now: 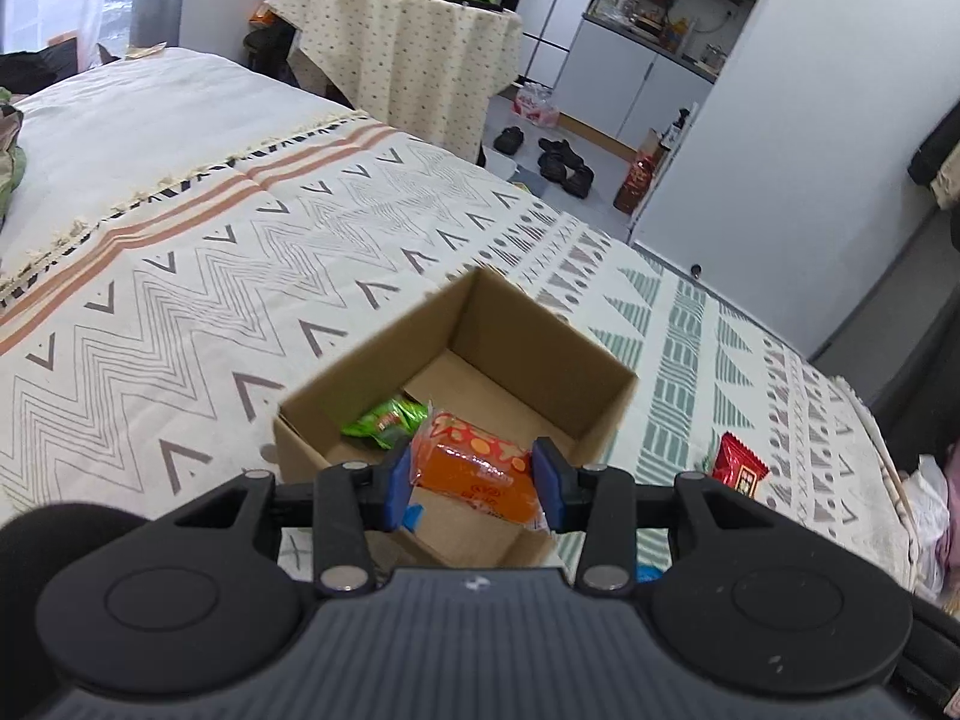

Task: Organize snacks
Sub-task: 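Carry both snacks into the cardboard box and open both grippers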

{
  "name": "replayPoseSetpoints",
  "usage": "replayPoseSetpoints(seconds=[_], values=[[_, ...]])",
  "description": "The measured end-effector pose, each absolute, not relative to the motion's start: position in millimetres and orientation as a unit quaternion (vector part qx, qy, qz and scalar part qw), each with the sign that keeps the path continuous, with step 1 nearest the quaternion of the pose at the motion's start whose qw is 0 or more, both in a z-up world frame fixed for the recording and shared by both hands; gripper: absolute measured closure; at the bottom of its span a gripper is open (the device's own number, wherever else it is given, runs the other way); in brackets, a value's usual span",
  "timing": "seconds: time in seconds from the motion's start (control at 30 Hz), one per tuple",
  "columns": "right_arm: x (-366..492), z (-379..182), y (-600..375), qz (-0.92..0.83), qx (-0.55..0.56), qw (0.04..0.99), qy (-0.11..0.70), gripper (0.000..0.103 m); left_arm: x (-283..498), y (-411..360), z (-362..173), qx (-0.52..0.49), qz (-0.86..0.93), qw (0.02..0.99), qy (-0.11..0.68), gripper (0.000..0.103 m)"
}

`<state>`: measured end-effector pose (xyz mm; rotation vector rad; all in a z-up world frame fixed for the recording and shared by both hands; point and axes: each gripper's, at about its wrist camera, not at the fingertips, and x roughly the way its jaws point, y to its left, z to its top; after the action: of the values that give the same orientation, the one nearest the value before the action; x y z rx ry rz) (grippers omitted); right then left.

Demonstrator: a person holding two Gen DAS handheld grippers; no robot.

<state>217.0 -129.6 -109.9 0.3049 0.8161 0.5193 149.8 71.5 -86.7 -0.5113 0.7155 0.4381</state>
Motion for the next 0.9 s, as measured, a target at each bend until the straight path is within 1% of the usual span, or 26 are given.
replayPoseSetpoints(seconds=[0.33, 0.5, 0.57, 0.63, 0.67, 0.73, 0.77, 0.83, 0.87, 0.9], values=[[224, -98, -89, 0.269, 0.133, 0.867, 0.398, 0.081, 162, 110, -94, -0.273, 0.207, 0.873, 0.348, 0.062], [226, -97, -72, 0.266, 0.119, 0.866, 0.406, 0.081, 170, 121, -106, -0.291, 0.198, 0.861, 0.366, 0.058], [227, -98, -67, 0.264, 0.114, 0.866, 0.41, 0.081, 172, 124, -109, -0.294, 0.189, 0.861, 0.37, 0.054], [227, -99, -61, 0.26, 0.109, 0.866, 0.414, 0.081, 170, 127, -111, -0.297, 0.194, 0.857, 0.373, 0.046], [227, -99, -59, 0.26, 0.105, 0.865, 0.416, 0.081, 169, 129, -111, -0.299, 0.197, 0.856, 0.373, 0.044], [227, -100, -53, 0.26, 0.097, 0.864, 0.42, 0.081, 166, 133, -111, -0.299, 0.199, 0.855, 0.373, 0.036], [226, -100, -51, 0.26, 0.094, 0.863, 0.423, 0.08, 165, 134, -110, -0.299, 0.201, 0.855, 0.374, 0.035], [225, -98, -47, 0.262, 0.091, 0.862, 0.424, 0.079, 163, 136, -107, -0.297, 0.204, 0.855, 0.373, 0.031], [225, -96, -45, 0.262, 0.09, 0.862, 0.423, 0.076, 161, 136, -106, -0.296, 0.204, 0.855, 0.373, 0.029], [224, -94, -44, 0.262, 0.09, 0.863, 0.422, 0.076, 161, 136, -104, -0.294, 0.205, 0.856, 0.373, 0.024]])
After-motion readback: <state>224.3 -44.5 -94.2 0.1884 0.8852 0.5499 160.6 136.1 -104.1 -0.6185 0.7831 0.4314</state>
